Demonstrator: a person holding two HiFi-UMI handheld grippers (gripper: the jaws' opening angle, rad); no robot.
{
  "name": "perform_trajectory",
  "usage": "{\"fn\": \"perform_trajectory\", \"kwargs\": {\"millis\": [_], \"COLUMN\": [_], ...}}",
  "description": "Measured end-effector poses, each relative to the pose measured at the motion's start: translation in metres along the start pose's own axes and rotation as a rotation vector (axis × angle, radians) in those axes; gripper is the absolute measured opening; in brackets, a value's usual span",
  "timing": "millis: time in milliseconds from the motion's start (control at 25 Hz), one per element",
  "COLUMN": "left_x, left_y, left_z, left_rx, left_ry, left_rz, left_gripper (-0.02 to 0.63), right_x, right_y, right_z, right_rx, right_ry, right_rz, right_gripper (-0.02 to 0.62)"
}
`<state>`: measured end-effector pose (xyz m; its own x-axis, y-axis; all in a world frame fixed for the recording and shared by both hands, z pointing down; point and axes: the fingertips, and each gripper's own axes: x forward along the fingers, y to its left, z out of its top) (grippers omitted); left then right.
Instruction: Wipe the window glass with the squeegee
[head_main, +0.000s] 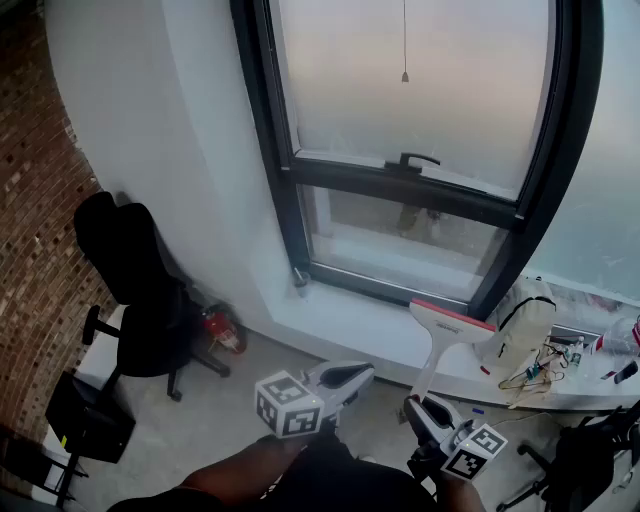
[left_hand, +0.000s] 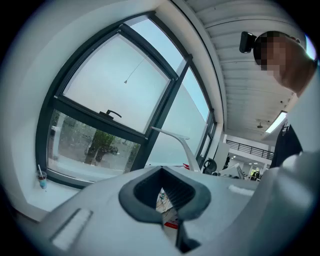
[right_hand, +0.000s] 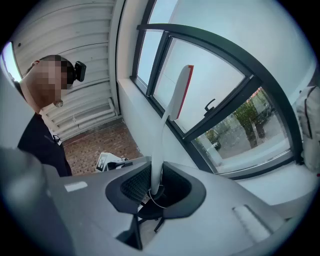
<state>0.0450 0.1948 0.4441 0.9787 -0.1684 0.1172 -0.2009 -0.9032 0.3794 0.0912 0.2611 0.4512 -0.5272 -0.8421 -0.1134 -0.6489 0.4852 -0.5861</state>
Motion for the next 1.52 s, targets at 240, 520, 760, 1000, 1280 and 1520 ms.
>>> {"fn": "perform_trajectory", "kwargs": {"millis": [240, 520, 760, 1000, 1280, 1520], "left_x": [0.001, 0.007, 0.011, 0.009, 0.006, 0.004], "left_y": [-0.002, -0.005, -0.006, -0.005, 0.019, 0.059], "left_z": [0.000, 0.000, -0.002, 0.001, 0.001, 0.023], "left_rx": [-0.003, -0.003, 0.005, 0.033, 0.014, 0.026], "left_ry": [0.001, 0.007, 0.013, 0.013, 0.000, -0.019], "left_rz": [0.005, -0.006, -0.005, 0.015, 0.043, 0.054], "left_gripper": [0.000, 0.000, 0.000, 0.000, 0.000, 0.000], "right_x": [-0.003, -0.007, -0.010, -0.008, 0.010, 0.055], "right_y": [0.000, -0.002, -0.002, 0.003, -0.009, -0.027], "right_z": [-0.001, 0.003, 0.000, 0.005, 0.007, 0.022], "right_rx": [0.004, 0.017, 0.073, 0.089, 0.103, 0.108], "right_ry": [0.004, 0.000, 0.004, -0.013, 0.003, -0.006], "right_rz": [0.000, -0.003, 0.039, 0.096, 0.101, 0.123], "right_gripper": [0.087, 0.089, 0.091, 0.092, 0.092, 0.092]}}
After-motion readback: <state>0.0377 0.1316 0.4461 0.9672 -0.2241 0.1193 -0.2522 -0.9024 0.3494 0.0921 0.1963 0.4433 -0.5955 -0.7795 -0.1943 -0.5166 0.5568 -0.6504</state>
